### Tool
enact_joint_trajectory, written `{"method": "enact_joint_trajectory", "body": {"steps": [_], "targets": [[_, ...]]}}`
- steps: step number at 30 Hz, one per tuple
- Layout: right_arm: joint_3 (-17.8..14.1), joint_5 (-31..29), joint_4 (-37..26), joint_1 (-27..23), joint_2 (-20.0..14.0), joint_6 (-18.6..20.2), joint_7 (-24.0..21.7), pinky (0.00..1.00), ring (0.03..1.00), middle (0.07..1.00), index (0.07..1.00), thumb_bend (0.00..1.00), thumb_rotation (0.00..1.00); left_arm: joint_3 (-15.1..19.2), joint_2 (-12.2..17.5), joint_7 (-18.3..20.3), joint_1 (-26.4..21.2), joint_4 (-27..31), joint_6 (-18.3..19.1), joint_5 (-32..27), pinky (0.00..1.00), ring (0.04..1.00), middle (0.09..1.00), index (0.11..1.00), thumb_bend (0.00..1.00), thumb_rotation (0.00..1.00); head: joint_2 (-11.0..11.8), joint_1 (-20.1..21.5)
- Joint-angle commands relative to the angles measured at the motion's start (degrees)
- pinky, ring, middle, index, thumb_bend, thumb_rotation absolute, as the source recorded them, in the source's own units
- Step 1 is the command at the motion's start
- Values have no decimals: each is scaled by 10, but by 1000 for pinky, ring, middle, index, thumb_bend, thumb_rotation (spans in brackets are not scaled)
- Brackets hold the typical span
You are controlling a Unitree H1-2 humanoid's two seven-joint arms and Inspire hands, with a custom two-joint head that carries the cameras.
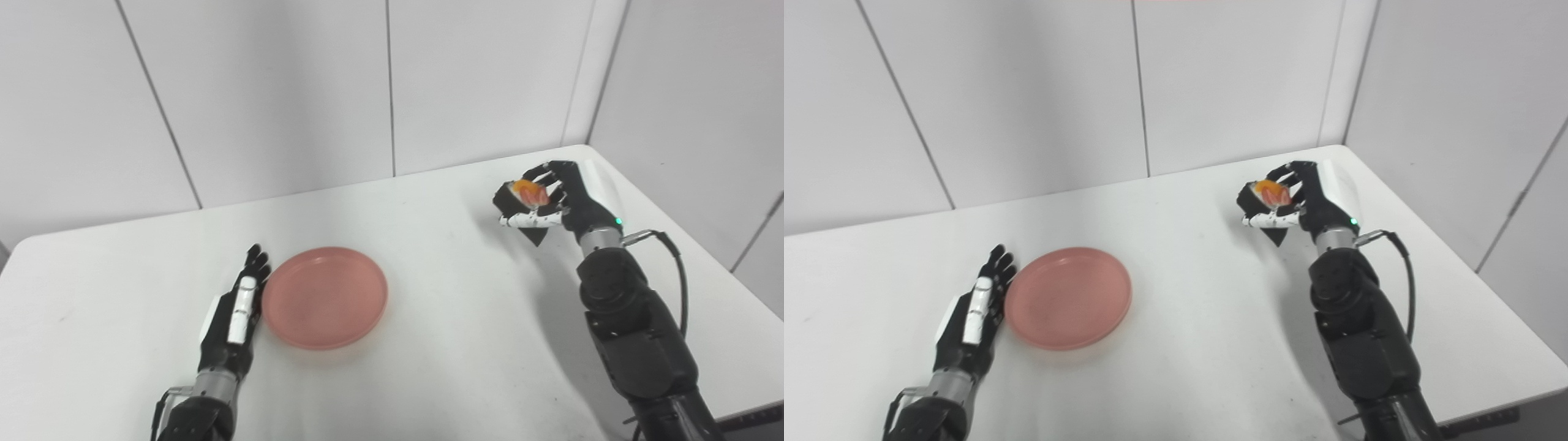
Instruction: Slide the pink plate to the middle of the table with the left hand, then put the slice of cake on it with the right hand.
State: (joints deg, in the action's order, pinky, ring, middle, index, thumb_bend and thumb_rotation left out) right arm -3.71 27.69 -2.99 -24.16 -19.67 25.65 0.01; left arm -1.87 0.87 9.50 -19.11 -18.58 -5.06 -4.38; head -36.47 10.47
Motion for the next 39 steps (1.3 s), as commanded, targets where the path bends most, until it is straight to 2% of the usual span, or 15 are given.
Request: {"method": "enact_joint_trajectory", "body": {"steps": [1,2,7,8,11,16,21,23,26,30,38,39], "targets": [[3,-12,-32,-10,-12,-31,-5,203,269,415,510,512,0,-4,-11,-9,0,10,-4,4,1000,1000,1000,1000,562,1000,0,-13],[6,-16,-38,-8,-12,-32,-8,199,265,454,493,517,0,-4,-13,-10,0,11,-2,4,1000,1000,1000,1000,573,1000,0,-13],[29,-30,-69,1,-9,-43,-25,197,259,473,484,519,0,-8,-30,-30,-5,-4,-19,23,1000,1000,1000,1000,573,1000,-1,-44],[34,-32,-73,3,-8,-45,-28,201,259,473,484,519,0,-8,-34,-34,-6,-5,-21,25,1000,1000,1000,1000,548,1000,-1,-44],[49,-42,-88,12,-5,-59,-39,200,262,408,512,511,0,-11,-46,-45,-7,-7,-23,32,1000,1000,1000,1000,513,1000,-3,-61],[68,-57,-100,23,-1,-76,-55,190,254,398,517,510,0,-20,-56,-60,-11,-18,-34,50,1000,1000,1000,1000,533,1000,-3,-70],[82,-72,-102,32,8,-93,-63,187,257,407,514,511,0,-32,-59,-75,-14,-27,-38,75,1000,1000,1000,1000,553,1000,-1,-75],[85,-77,-101,33,9,-104,-65,195,266,443,502,516,0,-35,-61,-79,-16,-34,-42,82,1000,1000,1000,1000,584,1000,-2,-79],[108,-63,-101,32,3,-119,-76,235,287,485,480,517,0,-37,-65,-89,-16,-41,-47,92,1000,1000,1000,1000,623,1000,-2,-87],[123,-62,-101,29,6,-133,-86,184,256,409,514,510,0,-38,-72,-106,-18,-45,-47,103,1000,1000,1000,1000,606,1000,-2,-92],[148,-71,-61,16,36,-152,-95,207,269,392,511,509,0,-41,-73,-114,-21,-50,-60,112,1000,1000,1000,1000,610,1000,-5,-97],[156,-63,-49,11,39,-155,-94,190,256,421,501,513,0,-42,-73,-115,-22,-51,-61,114,1000,1000,1000,1000,616,1000,-6,-97]]}}
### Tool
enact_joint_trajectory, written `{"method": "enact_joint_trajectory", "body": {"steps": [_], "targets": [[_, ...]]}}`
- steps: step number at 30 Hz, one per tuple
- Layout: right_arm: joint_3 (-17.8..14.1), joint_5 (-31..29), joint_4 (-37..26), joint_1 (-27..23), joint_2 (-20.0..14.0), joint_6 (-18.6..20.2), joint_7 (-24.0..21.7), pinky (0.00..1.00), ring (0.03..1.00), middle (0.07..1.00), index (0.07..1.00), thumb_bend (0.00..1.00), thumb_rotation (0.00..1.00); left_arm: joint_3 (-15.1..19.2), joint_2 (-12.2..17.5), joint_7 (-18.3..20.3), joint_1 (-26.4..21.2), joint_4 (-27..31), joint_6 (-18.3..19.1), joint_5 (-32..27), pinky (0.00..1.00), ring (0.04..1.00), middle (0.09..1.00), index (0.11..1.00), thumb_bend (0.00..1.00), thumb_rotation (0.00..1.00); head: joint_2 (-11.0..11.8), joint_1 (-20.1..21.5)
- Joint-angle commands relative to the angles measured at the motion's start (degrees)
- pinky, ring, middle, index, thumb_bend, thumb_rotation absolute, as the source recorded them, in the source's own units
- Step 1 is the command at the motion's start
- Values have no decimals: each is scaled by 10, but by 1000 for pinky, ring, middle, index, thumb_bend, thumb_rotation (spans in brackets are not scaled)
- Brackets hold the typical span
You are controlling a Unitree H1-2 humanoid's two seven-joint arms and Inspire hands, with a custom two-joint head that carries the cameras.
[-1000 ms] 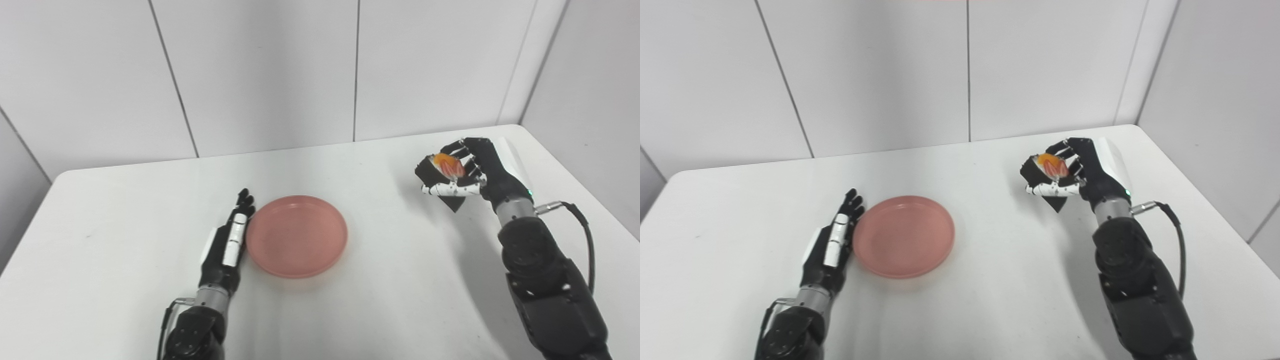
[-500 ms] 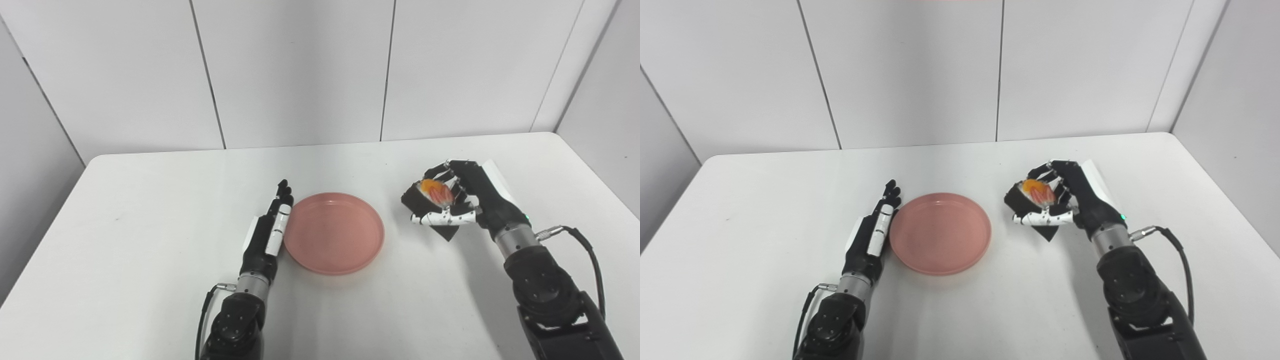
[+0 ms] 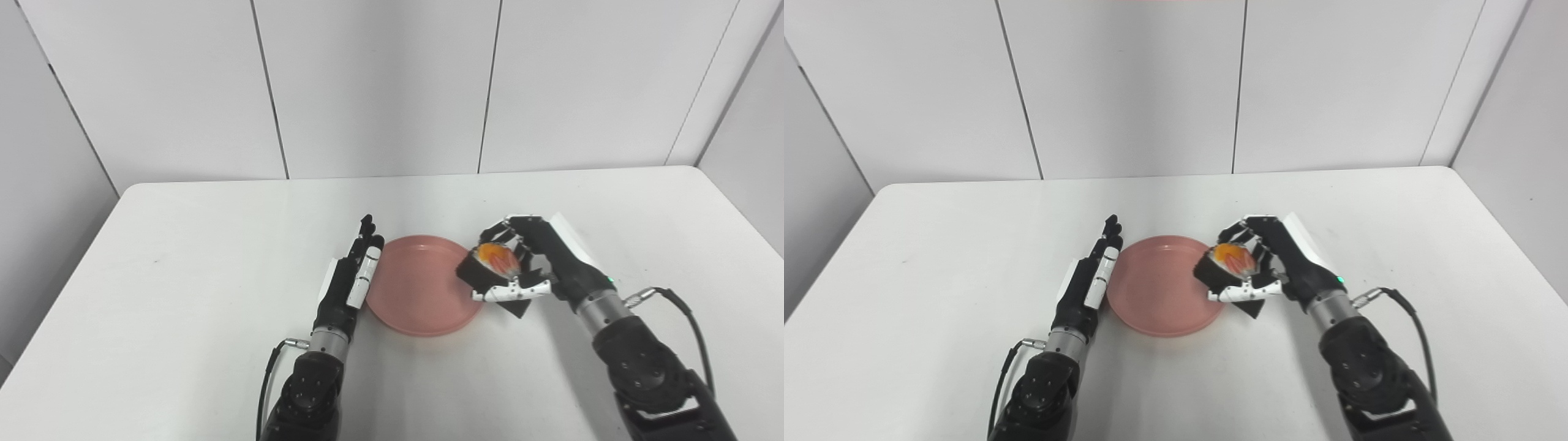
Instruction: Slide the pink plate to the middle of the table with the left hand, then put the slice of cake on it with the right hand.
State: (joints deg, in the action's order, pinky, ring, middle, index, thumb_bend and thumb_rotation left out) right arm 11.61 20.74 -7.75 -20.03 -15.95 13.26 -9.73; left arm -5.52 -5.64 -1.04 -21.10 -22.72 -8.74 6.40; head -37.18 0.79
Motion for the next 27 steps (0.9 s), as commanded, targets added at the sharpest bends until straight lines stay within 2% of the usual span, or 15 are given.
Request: {"method": "enact_joint_trajectory", "body": {"steps": [1,6,11,19,23,27], "targets": [[10,14,9,-36,6,-33,4,174,243,445,493,517,0,-6,-7,-10,-2,-9,-23,7,1000,1000,1000,1000,622,1000,0,-1],[32,29,49,-56,26,-43,10,128,188,469,484,521,0,-6,-9,-5,-3,-6,-21,3,1000,1000,1000,1000,631,1000,-3,-2],[54,56,108,-85,45,-81,29,87,138,470,483,522,0,-7,-8,-13,-3,-6,-26,13,1000,1000,1000,1000,625,1000,-6,-1],[63,85,160,-112,62,-91,41,86,137,470,483,521,0,-8,-8,-13,-1,0,-19,22,1000,1000,1000,1000,618,1000,-10,0],[71,108,174,-121,64,-87,48,92,145,470,483,521,0,-7,-9,-8,1,6,-13,18,1000,1000,1000,1000,611,1000,-10,1],[82,134,199,-129,64,-99,67,92,147,470,483,522,0,-6,-10,-5,3,11,-8,13,1000,1000,1000,1000,613,1000,-11,5]]}}
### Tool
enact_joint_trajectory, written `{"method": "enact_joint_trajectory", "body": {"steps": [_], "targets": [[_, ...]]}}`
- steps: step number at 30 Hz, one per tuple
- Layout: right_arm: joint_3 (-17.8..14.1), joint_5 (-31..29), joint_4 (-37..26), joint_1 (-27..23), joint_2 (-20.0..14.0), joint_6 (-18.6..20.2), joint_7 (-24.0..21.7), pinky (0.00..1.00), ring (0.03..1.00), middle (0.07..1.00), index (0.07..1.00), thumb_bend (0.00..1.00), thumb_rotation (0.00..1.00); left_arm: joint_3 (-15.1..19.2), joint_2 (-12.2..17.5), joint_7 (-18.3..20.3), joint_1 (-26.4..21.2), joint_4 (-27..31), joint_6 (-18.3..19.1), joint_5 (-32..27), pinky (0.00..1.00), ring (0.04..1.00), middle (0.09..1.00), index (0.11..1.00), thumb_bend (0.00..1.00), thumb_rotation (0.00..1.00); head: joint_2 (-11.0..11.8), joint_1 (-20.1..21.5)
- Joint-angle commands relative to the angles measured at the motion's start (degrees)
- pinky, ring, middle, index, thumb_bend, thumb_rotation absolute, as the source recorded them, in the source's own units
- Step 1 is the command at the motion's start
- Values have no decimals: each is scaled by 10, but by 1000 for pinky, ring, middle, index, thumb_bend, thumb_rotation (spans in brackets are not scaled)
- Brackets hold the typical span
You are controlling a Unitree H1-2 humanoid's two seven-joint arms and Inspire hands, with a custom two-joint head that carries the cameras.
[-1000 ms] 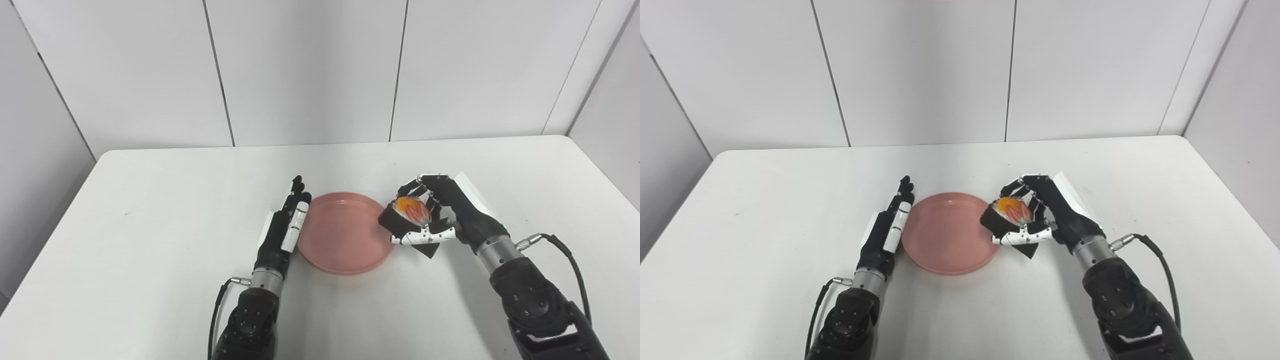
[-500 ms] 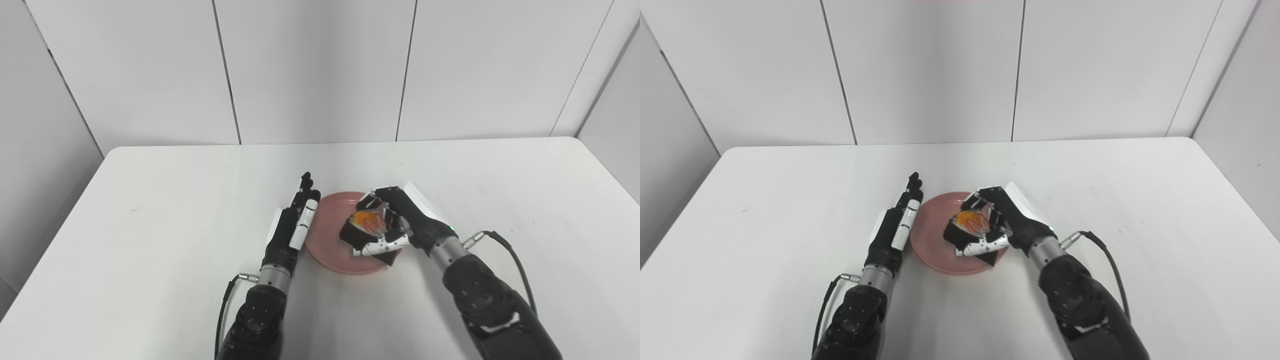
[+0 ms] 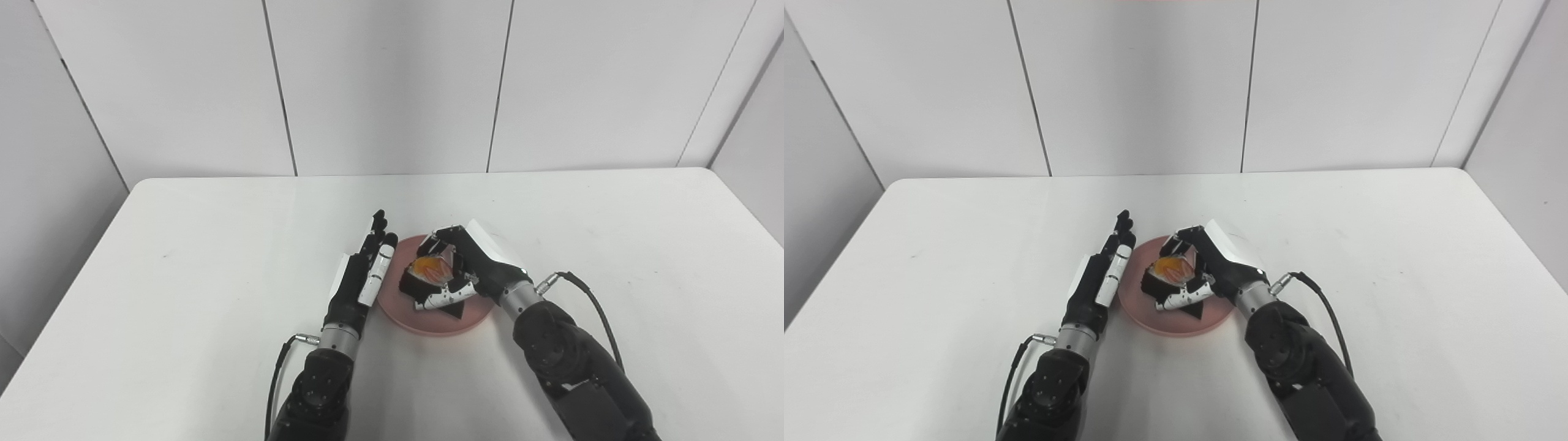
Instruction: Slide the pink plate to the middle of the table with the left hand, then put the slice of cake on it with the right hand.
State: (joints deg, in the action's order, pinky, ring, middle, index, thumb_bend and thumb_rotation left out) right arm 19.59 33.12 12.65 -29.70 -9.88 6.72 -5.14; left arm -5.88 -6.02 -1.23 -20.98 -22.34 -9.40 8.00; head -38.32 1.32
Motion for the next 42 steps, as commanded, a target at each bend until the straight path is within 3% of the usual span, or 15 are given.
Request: {"method": "enact_joint_trajectory", "body": {"steps": [1,7,9,10,12,14,16,17,19,23,28,34,42], "targets": [[6,17,0,-34,2,-35,25,91,146,470,483,522,0,-3,-6,-4,2,8,-2,-1,1000,1000,1000,1000,612,1000,0,0],[18,35,22,-38,-4,-40,34,122,191,470,485,522,0,-2,-6,0,3,12,1,-7,1000,1000,1000,1000,614,1000,-1,3],[22,38,18,-38,-11,-38,24,196,283,476,488,521,0,-3,-4,-1,2,10,1,-4,1000,1000,1000,1000,615,1000,-1,4],[24,39,15,-38,-14,-39,20,285,383,463,510,518,0,-4,-3,-1,2,10,3,-2,1000,1000,1000,1000,624,1000,-1,5],[25,39,4,-36,-21,-39,14,392,486,472,517,517,0,-4,-3,-4,2,12,8,1,1000,1000,1000,1000,628,1000,-2,5],[24,38,-14,-29,-26,-33,6,512,609,645,503,507,108,-3,-3,-3,1,10,5,-2,1000,1000,1000,1000,621,1000,-2,6],[20,31,-31,-21,-30,-28,-5,589,693,730,500,505,143,-2,-3,-3,2,11,4,-3,1000,1000,1000,1000,621,1000,-3,6],[17,24,-43,-16,-31,-25,-13,628,741,772,647,555,262,-1,-3,-2,2,13,5,-6,1000,1000,1000,1000,614,1000,-3,6],[11,11,-63,-5,-35,-19,-29,691,814,833,798,604,408,3,-4,-3,4,16,2,-11,1000,1000,1000,1000,584,1000,-5,7],[-1,-13,-89,18,-39,-28,-39,773,893,914,903,636,568,1,2,6,7,30,18,-10,1000,1000,1000,1000,585,1000,-8,7],[-17,-36,-112,38,-40,-20,-55,829,955,984,962,624,660,2,6,13,13,45,28,-14,1000,1000,1000,1000,563,1000,-11,9],[-36,-66,-117,57,-31,-46,-42,859,991,1000,999,615,688,8,13,23,19,64,44,-31,1000,1000,1000,1000,554,1000,-20,13],[-44,-65,-114,64,-11,-51,-16,888,998,1000,1000,612,677,18,22,34,23,80,58,-54,1000,1000,1000,1000,546,1000,-28,24]]}}
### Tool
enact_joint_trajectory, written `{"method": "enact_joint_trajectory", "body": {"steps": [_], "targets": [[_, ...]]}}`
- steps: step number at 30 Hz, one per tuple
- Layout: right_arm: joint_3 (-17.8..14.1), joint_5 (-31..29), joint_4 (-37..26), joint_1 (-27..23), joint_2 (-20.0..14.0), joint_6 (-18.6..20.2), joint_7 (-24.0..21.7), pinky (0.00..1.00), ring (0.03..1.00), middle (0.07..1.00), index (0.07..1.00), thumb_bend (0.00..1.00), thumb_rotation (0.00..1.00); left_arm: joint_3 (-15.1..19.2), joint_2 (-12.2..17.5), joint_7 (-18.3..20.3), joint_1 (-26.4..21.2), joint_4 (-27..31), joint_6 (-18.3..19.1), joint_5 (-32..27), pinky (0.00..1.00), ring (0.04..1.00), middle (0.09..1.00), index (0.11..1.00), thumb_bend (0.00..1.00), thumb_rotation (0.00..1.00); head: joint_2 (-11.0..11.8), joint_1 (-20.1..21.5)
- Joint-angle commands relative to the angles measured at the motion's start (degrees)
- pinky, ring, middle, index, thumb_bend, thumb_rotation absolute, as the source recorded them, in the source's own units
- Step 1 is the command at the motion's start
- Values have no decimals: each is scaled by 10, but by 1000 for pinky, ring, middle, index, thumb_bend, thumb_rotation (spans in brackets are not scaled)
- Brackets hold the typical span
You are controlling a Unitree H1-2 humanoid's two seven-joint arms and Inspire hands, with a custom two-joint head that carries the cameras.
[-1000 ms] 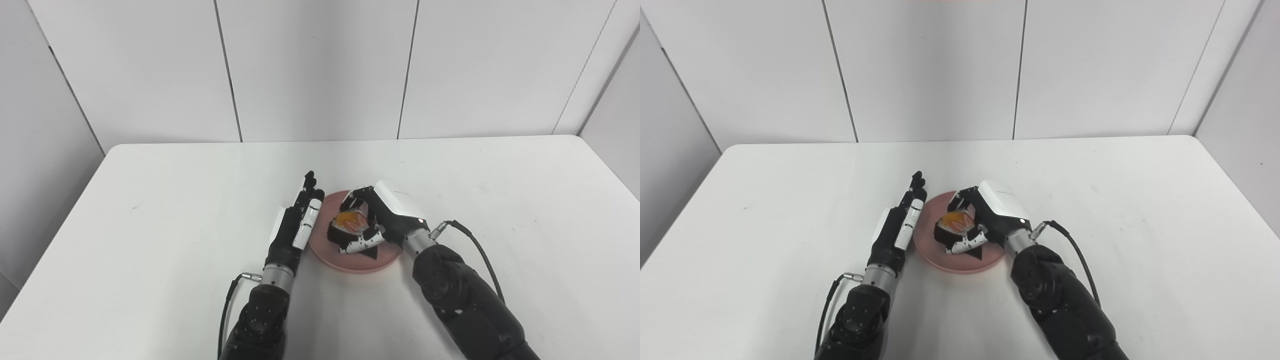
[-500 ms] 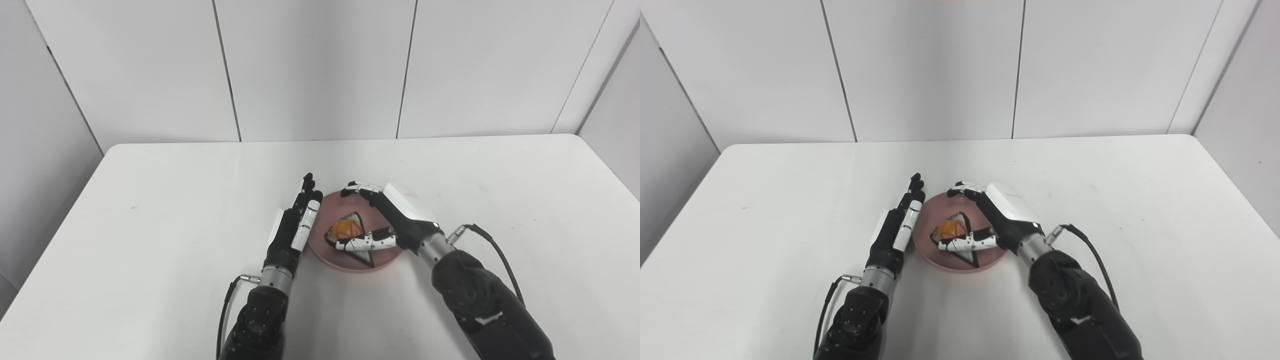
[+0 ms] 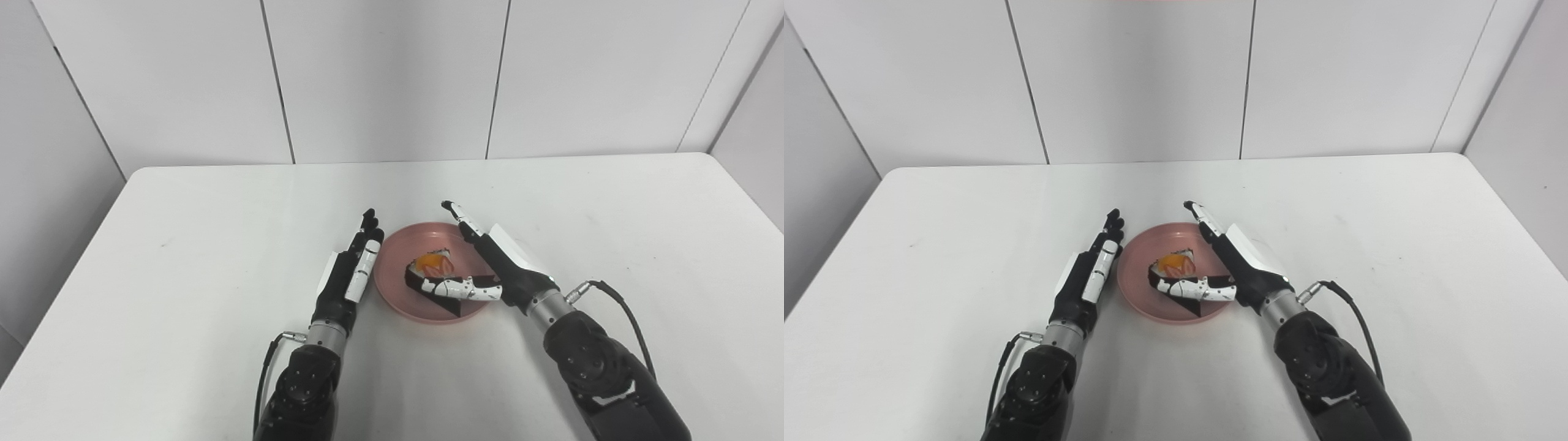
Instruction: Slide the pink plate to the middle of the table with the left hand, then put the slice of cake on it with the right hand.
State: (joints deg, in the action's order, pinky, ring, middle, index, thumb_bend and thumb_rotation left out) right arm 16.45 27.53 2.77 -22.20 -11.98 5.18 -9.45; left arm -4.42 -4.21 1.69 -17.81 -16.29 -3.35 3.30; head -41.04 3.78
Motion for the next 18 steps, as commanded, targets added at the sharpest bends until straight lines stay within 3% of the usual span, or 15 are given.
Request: {"method": "enact_joint_trajectory", "body": {"steps": [1,10,18], "targets": [[-17,-12,-15,-9,15,-39,35,896,1000,1000,1000,608,670,3,5,7,-9,21,-2,-9,1000,1000,1000,1000,533,1000,-1,-1],[-70,-64,-13,2,70,-37,85,968,1000,1000,1000,616,818,8,23,23,-12,20,2,-29,1000,1000,1000,1000,538,1000,-2,-9],[-102,-106,-4,11,97,-40,110,1000,1000,1000,1000,538,939,15,18,15,-13,15,1,-32,1000,1000,1000,1000,549,1000,1,-13]]}}
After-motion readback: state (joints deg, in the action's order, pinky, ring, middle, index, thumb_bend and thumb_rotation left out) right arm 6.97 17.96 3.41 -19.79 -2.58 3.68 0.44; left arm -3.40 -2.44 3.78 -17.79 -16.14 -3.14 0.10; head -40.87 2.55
